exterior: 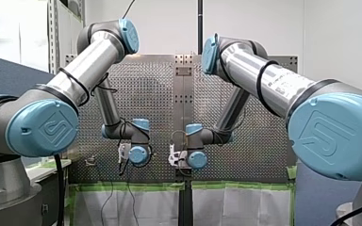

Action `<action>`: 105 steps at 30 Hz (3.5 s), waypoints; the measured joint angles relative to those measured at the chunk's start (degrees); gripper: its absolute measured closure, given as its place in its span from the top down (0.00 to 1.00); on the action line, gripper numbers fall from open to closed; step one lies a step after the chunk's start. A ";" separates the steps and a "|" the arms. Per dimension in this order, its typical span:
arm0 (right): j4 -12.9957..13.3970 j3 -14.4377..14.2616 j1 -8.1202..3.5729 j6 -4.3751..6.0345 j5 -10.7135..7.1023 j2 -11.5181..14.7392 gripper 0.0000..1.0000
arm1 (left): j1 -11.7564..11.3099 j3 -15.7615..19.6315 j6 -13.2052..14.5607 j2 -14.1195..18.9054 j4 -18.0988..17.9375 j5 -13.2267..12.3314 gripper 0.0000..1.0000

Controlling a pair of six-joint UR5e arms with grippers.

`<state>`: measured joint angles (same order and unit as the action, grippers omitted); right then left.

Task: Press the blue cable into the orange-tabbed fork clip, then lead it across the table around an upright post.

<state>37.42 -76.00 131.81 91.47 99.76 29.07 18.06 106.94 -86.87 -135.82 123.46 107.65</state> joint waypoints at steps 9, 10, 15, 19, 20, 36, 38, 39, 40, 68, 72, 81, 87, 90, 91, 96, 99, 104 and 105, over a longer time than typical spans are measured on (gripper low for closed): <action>-1.84 0.01 -0.62 -0.36 0.90 0.85 0.00 | 0.36 -0.01 0.56 0.08 1.36 0.08 0.00; -2.24 0.01 -0.66 -0.37 1.03 1.30 0.00 | 0.43 -0.01 0.63 0.15 1.52 0.11 0.00; -4.05 0.01 -0.73 -0.39 1.20 3.28 0.00 | 0.93 -0.01 0.80 1.22 2.78 1.09 0.00; -5.43 0.01 -0.76 -0.46 1.23 5.15 0.00 | 1.43 0.00 0.77 2.83 3.74 1.65 0.00; -5.67 0.00 -0.75 -0.49 1.23 5.59 0.00 | 1.53 0.00 0.74 3.27 4.04 1.70 0.00; -9.11 -0.01 -0.70 -0.58 1.10 13.88 0.00 | 2.91 0.00 -0.62 11.50 10.11 4.15 0.00; -9.55 -0.02 -0.70 -0.60 1.08 14.97 0.00 | 3.03 0.00 -0.85 12.43 10.32 4.62 0.00; -9.71 -0.03 -0.70 -0.61 1.08 15.47 0.00 | 3.13 0.00 -1.00 13.01 10.41 4.81 0.00; -9.87 -0.03 -0.70 -0.62 1.08 16.14 0.00 | 3.20 0.00 -1.10 13.44 10.45 4.91 0.00; -10.88 0.01 -1.53 -0.18 0.61 27.56 0.00 | 6.11 -6.48 -1.68 23.52 17.78 6.59 0.00; -11.18 0.01 -1.87 -0.08 0.42 28.76 0.00 | 6.70 -8.07 -1.57 23.61 19.40 6.92 0.00; -11.96 0.03 -2.53 0.08 -0.34 31.10 0.00 | 7.56 -10.77 -1.94 25.10 21.43 8.65 0.00; -12.13 0.20 -3.16 0.38 -0.90 32.72 0.00 | 7.62 -13.04 -2.11 25.73 23.24 9.18 0.00; -12.48 0.58 -3.43 0.49 -1.07 33.09 0.00 | 7.71 -14.05 -2.03 25.78 24.15 9.09 0.00; -12.61 0.71 -3.53 0.52 -1.10 33.21 0.00 | 7.75 -14.29 -1.99 25.78 24.31 9.05 0.00; -12.85 1.05 -3.93 0.58 -1.14 33.94 0.00 | 8.14 -15.71 -1.69 25.80 25.14 8.92 0.00; -12.90 1.29 -4.22 0.76 -1.15 34.52 0.00 | 8.42 -16.96 -1.66 25.78 26.14 8.73 0.00; -13.15 1.67 -4.85 0.98 -1.27 35.43 0.00 | 8.85 -19.22 -1.67 25.77 28.02 8.45 0.00; -13.20 1.70 -4.96 0.99 -1.28 35.55 0.00 | 9.00 -19.78 -1.65 25.77 28.44 8.42 0.00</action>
<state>24.22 -74.31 126.85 92.45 98.48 64.62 27.07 87.17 -88.52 -110.05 151.89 116.07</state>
